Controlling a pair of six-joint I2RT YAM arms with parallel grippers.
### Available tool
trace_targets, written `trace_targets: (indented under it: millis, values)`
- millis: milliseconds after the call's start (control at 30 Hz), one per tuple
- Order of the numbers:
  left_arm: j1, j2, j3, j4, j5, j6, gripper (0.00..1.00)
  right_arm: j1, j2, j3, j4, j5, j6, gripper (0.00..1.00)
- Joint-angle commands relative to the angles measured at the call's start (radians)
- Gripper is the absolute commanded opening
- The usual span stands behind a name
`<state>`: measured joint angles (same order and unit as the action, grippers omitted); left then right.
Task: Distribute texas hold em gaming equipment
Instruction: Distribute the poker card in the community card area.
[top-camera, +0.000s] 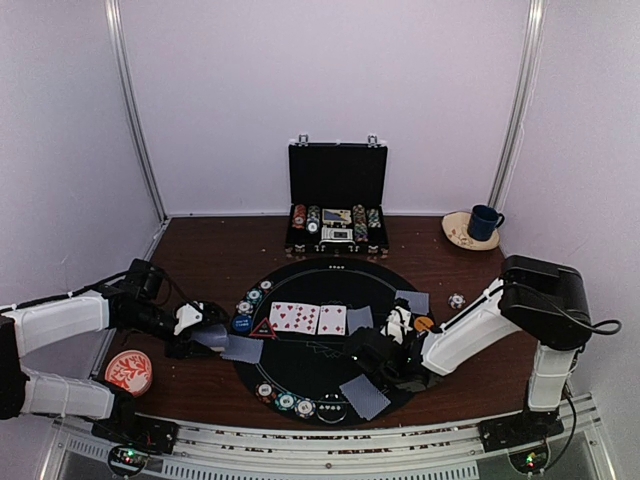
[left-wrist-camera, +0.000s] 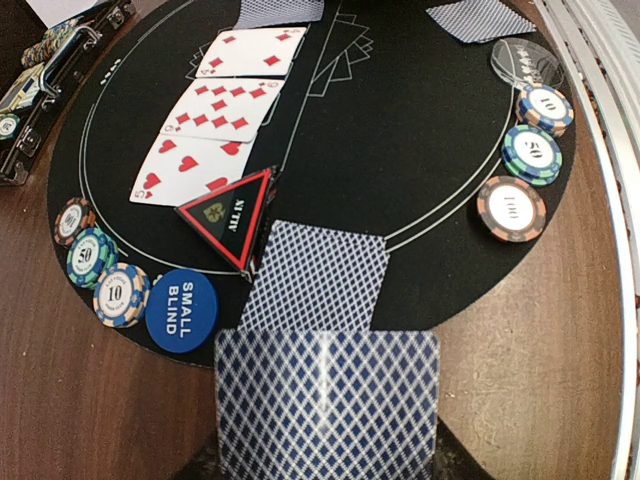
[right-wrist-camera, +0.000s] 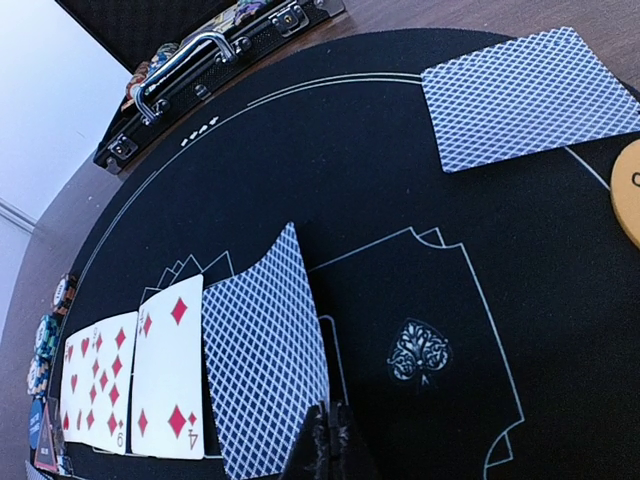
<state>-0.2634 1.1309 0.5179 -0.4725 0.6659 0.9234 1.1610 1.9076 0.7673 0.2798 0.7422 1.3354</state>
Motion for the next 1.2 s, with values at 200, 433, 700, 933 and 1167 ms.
trace_targets:
  millis: [200,433,700,933,1167]
  values:
    - [0.000,-0.015,0.002,0.020,0.014,0.003,0.14,0.024,0.012,0.010,-0.075,0.067,0.061,0.00]
    - [0.000,-0.016,0.002,0.020,0.012,0.003,0.14,0.034,0.025,0.031,-0.076,0.066,0.057,0.06]
    - [0.001,-0.019,0.001,0.020,0.012,0.003,0.14,0.037,0.051,0.059,-0.071,0.062,0.049,0.07]
    - [0.000,-0.017,0.002,0.020,0.012,0.004,0.14,0.038,0.057,0.066,-0.072,0.059,0.055,0.12]
    - [0.000,-0.016,0.002,0.019,0.012,0.003,0.14,0.048,-0.004,0.040,-0.059,0.065,0.034,0.34]
